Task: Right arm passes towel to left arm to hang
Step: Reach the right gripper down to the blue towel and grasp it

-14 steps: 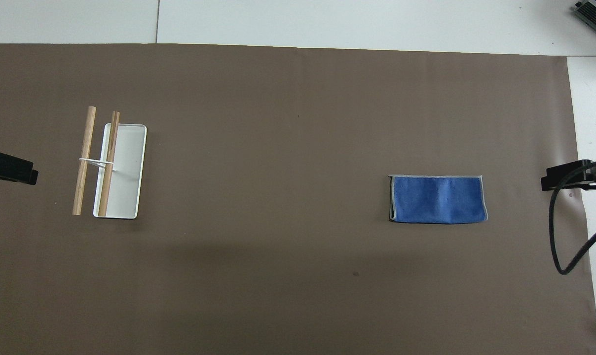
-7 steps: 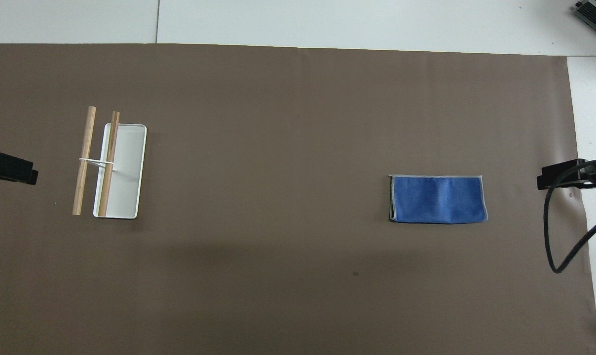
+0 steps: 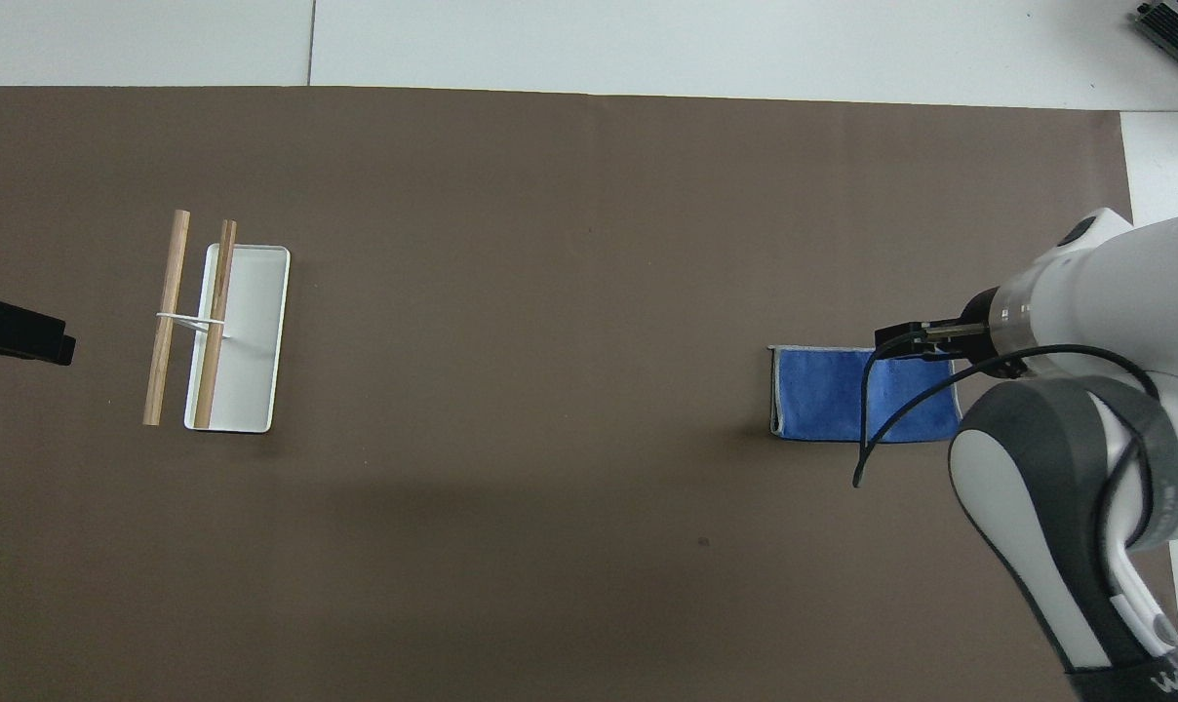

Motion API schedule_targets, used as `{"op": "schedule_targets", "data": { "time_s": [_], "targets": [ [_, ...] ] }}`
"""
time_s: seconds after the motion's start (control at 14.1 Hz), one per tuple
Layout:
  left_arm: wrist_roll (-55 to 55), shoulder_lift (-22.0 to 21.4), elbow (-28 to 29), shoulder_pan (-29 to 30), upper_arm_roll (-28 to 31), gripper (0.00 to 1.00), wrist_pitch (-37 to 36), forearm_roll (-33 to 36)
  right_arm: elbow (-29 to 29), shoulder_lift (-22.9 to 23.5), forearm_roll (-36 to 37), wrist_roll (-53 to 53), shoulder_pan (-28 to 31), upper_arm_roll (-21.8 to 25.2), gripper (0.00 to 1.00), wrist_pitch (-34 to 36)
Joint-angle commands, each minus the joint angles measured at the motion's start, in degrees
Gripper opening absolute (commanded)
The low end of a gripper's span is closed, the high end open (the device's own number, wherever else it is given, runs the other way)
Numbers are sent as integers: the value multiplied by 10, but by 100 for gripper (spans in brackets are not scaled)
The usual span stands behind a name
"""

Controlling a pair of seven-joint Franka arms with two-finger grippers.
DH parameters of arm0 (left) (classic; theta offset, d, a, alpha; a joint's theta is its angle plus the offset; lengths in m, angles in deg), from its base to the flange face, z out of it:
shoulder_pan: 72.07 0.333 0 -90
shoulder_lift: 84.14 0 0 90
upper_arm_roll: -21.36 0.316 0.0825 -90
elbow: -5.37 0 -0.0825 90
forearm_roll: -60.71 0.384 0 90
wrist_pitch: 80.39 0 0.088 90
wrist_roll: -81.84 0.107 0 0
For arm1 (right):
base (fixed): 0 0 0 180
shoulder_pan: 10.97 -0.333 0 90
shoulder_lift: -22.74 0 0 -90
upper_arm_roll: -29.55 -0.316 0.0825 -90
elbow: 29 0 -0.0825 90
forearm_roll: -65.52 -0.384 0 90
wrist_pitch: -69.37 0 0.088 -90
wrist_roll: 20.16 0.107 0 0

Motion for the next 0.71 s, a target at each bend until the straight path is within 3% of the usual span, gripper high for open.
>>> {"op": "schedule_targets", "data": {
  "time_s": [0.0,0.14,0.35,0.64],
  "targets": [
    [-5,-3,3,4,-4,100,-3,11,-80,-2,-5,0,8,0,100,-86],
    [-5,-3,3,4,-4,100,-3,11,-124,12,-5,1,8,0,100,-164],
    [-5,-3,3,4,-4,100,-3,11,-129,55,-5,-21,11,0,100,-233],
    [-5,-3,3,4,-4,100,-3,11,-142,71,-6,-45,25,0,100,-263]
  ]
}}
